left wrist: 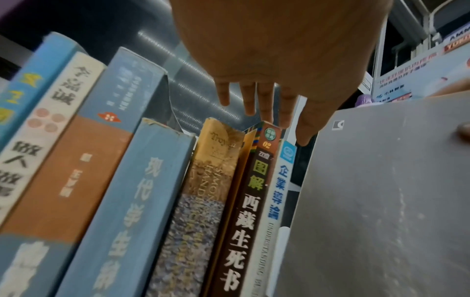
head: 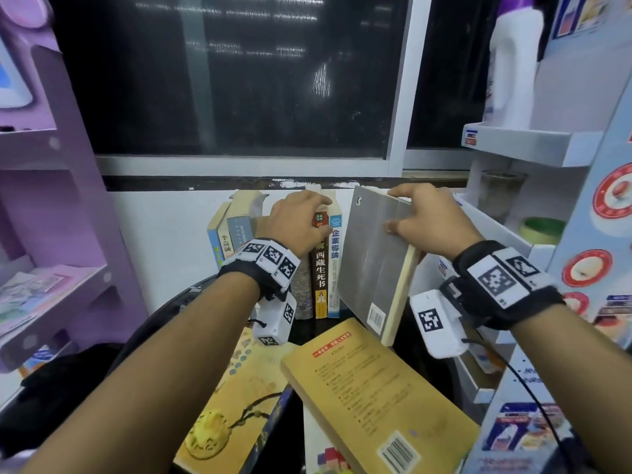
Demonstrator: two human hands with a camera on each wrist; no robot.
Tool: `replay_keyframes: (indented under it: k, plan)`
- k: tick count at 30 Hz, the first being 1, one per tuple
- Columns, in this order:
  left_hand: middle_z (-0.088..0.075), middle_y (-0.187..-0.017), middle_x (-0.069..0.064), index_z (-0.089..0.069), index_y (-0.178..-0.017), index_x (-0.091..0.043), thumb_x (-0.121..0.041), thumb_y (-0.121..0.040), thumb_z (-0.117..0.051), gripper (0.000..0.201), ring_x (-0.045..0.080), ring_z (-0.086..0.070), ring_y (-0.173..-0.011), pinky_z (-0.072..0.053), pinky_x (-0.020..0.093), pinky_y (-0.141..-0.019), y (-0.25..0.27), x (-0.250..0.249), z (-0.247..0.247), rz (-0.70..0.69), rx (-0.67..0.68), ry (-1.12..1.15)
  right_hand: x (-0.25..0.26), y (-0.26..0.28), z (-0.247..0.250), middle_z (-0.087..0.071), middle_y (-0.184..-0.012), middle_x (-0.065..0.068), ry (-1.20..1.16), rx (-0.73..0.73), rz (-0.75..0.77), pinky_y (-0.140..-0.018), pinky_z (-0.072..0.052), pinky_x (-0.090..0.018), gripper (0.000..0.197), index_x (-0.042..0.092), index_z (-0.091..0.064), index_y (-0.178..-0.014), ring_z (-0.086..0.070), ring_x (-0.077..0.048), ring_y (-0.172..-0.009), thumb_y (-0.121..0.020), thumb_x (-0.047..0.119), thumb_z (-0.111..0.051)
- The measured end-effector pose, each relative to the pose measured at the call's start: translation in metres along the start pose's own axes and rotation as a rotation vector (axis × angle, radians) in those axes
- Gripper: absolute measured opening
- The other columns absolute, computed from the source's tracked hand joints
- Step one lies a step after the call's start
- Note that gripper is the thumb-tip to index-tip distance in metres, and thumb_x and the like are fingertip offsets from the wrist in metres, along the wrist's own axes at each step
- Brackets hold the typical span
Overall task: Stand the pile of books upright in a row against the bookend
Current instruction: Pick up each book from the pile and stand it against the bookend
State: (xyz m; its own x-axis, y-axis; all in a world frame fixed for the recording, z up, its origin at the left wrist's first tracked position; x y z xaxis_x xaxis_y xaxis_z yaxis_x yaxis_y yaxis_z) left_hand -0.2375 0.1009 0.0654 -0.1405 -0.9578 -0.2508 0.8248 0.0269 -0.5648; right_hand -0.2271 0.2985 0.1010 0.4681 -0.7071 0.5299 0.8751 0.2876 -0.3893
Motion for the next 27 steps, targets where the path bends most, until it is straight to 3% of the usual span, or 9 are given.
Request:
replay_keyframes:
  k: [3,8,11,14,18,22,27]
  plan:
    - [-0.051,-0.138,-0.005,-0.051,-0.131,-0.029,-0.045,-0.084,-0.063,0.050,0.019,-0.044,-0.128,-0.035,0.048,-0.108,-0.012,-0.002,-0.009,-0.048,0.053,0.008,0.002,-0.012,-0.004,-0.061,-0.106,-0.009,0.082,-0.022,0.007,-0.044,-0.056,-0.032,0.046,0.023,-0.058,-0.127,-0.065,-0.025,-0.072,-0.083,0.012,-0.066]
    - [-0.039,-0.150,-0.006,-0.043,-0.139,-0.036,-0.048,-0.087,-0.060,0.056,0.018,-0.030,-0.140,-0.025,0.051,-0.114,-0.026,-0.004,-0.028,-0.083,0.167,-0.012,0.001,-0.031,-0.009,-0.058,-0.114,-0.012,0.215,0.002,0.009,-0.070,-0.051,-0.031,0.042,0.022,-0.059,-0.126,-0.058,-0.026,-0.089,-0.085,0.016,-0.066]
    - [-0.037,-0.151,-0.008,-0.046,-0.137,-0.038,-0.050,-0.087,-0.060,0.053,0.016,-0.027,-0.141,-0.022,0.051,-0.115,-0.030,-0.001,-0.036,-0.091,0.176,0.007,-0.002,-0.039,-0.011,-0.060,-0.113,-0.011,0.233,-0.003,0.011,-0.068,-0.049,-0.031,0.040,0.022,-0.061,-0.123,-0.059,-0.028,-0.093,-0.085,0.015,-0.065]
    - [-0.044,-0.146,-0.006,-0.055,-0.132,-0.032,-0.046,-0.085,-0.064,0.049,0.016,-0.033,-0.137,-0.023,0.039,-0.114,-0.032,-0.002,-0.034,-0.115,0.127,0.077,-0.006,-0.048,-0.017,-0.058,-0.117,-0.012,0.211,-0.017,-0.007,-0.065,-0.054,-0.033,0.044,0.022,-0.058,-0.128,-0.059,-0.028,-0.090,-0.085,0.014,-0.065]
    - [-0.055,-0.132,-0.003,-0.059,-0.127,-0.025,-0.040,-0.084,-0.067,0.046,0.015,-0.043,-0.126,-0.025,0.025,-0.105,-0.030,-0.006,-0.029,-0.177,0.082,0.119,-0.011,-0.057,-0.033,-0.058,-0.122,-0.015,0.159,-0.053,-0.026,-0.077,-0.057,-0.038,0.052,0.023,-0.054,-0.133,-0.061,-0.033,-0.101,-0.084,0.015,-0.065]
    - [-0.055,-0.129,-0.002,-0.057,-0.127,-0.025,-0.041,-0.083,-0.069,0.048,0.015,-0.044,-0.124,-0.030,0.033,-0.108,-0.029,-0.003,-0.028,-0.178,0.105,0.127,-0.014,-0.061,-0.057,-0.058,-0.125,-0.015,0.115,-0.082,-0.044,-0.088,-0.054,-0.042,0.052,0.020,-0.052,-0.135,-0.059,-0.035,-0.107,-0.085,0.017,-0.066]
    - [-0.051,-0.132,-0.001,-0.051,-0.133,-0.025,-0.037,-0.085,-0.068,0.053,0.015,-0.039,-0.127,-0.026,0.031,-0.107,-0.027,-0.007,-0.028,-0.201,0.153,0.103,-0.013,-0.067,-0.088,-0.065,-0.118,-0.013,0.088,-0.102,-0.015,-0.086,-0.054,-0.042,0.043,0.020,-0.054,-0.127,-0.061,-0.034,-0.102,-0.086,0.016,-0.063]
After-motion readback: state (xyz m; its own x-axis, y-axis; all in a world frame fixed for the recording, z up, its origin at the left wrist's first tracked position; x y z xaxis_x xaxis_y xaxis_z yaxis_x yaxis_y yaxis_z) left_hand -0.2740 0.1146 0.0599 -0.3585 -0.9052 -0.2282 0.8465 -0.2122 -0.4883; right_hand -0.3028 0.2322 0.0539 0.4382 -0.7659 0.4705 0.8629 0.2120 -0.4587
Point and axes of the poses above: each hand's wrist, its own y-axis away from the middle knuckle, its own z-axis out of the back of the hand, x = y × z, the point moved 10 cm from there along -y, towards the middle knuckle
